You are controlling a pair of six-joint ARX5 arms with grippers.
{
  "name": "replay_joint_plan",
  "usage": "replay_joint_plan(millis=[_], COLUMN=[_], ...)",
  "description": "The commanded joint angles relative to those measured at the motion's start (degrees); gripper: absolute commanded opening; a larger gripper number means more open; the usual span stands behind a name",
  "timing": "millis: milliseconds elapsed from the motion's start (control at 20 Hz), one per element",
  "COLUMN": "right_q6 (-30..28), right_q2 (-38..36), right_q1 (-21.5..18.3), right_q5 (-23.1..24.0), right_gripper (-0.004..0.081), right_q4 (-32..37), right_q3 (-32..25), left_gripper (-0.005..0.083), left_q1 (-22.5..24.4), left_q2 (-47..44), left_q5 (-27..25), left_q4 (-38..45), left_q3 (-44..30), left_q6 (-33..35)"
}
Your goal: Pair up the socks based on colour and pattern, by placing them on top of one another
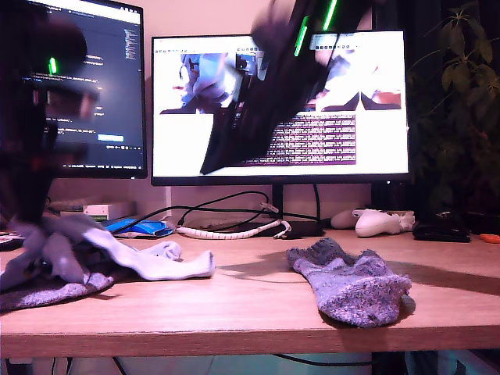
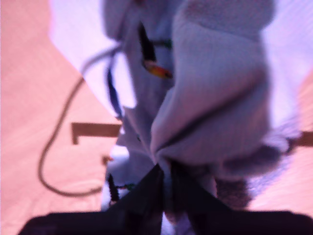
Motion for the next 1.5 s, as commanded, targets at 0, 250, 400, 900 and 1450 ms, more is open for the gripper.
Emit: replay_joint_plan(millis=[0,250,400,900,1450], right_q6=[-2.6,-5.38,-5.62,-9.97,-10.23], right_q2=[-0.5,-5.97,-8.02,-8.28,-8.28], right_q1=[-1.11,-4.31,-5.53,-6.99,-7.32], right_q5=[0.44,4.52,4.76,7.34,7.34], right_gripper=[-0.0011,-0.0011,-0.0011,-0.0011,-0.0011], right_q4=[-6.62,-12.63,-14.95,-23.61,-24.9], right_q3=[-0.31,-0.33,-0.33,-0.35,-0.35], left_gripper=[-0.0023,-0.0023,-0.0023,-0.0023,-0.0022], left_q1=[-0.85,-2.82,-4.39,-12.85,-11.76], left_q2=[-0.92,-0.85,-0.83,4.48,5.18], left_q5=[3.04,12.57,17.9,16.52,-1.68], left_q4=[-0.22,0.66,5.18,10.23,20.33], left_q3=[1.38,3.1,3.1,3.1,3.1], left_q6=[-1.84,-7.48,-10.73,-15.74,-13.97])
